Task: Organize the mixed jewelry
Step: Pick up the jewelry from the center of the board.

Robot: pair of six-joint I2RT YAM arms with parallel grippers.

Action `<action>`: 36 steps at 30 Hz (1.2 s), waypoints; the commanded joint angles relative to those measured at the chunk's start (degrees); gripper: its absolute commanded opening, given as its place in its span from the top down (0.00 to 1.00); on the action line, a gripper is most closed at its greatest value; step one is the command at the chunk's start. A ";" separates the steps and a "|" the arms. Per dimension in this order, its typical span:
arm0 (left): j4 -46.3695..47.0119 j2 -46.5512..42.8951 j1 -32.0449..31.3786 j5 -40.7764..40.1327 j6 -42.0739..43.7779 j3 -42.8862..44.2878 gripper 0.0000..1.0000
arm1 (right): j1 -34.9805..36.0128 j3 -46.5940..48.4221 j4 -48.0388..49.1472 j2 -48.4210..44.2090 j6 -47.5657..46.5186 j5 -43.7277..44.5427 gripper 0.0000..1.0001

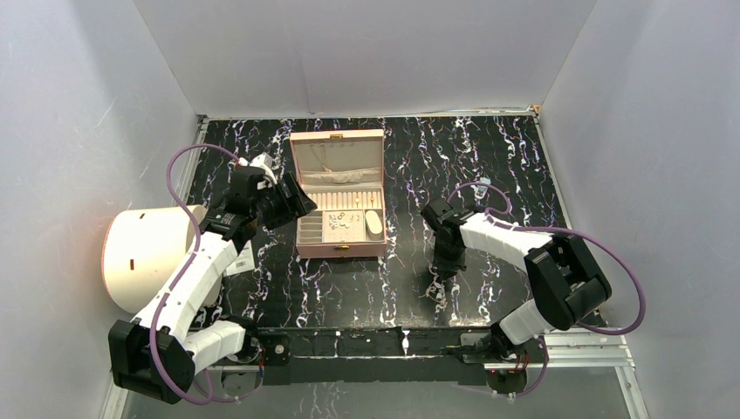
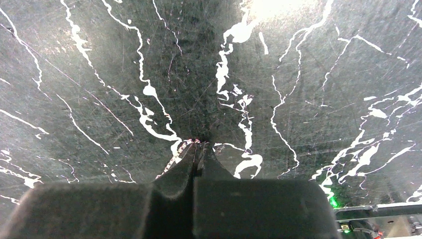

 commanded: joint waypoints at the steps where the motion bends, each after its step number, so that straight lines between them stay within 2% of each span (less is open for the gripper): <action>1: 2.08 0.08 -0.74 2.50 -0.02 2.09 0.27 | 0.31 -3.72 6.13 2.54 -0.91 -0.26 1.00; 12: 5.63 0.12 -2.03 4.77 0.28 2.49 0.28 | 0.35 3.44 7.00 -6.42 -12.31 3.04 1.00; 25: 6.59 -0.73 -2.12 3.56 -0.13 3.38 0.29 | 0.37 10.61 11.46 -12.91 -24.17 -0.38 1.00; 36: 1.65 -1.90 -2.13 -8.45 -4.89 3.61 0.29 | 1.36 21.65 12.89 -11.07 -31.37 -4.80 1.00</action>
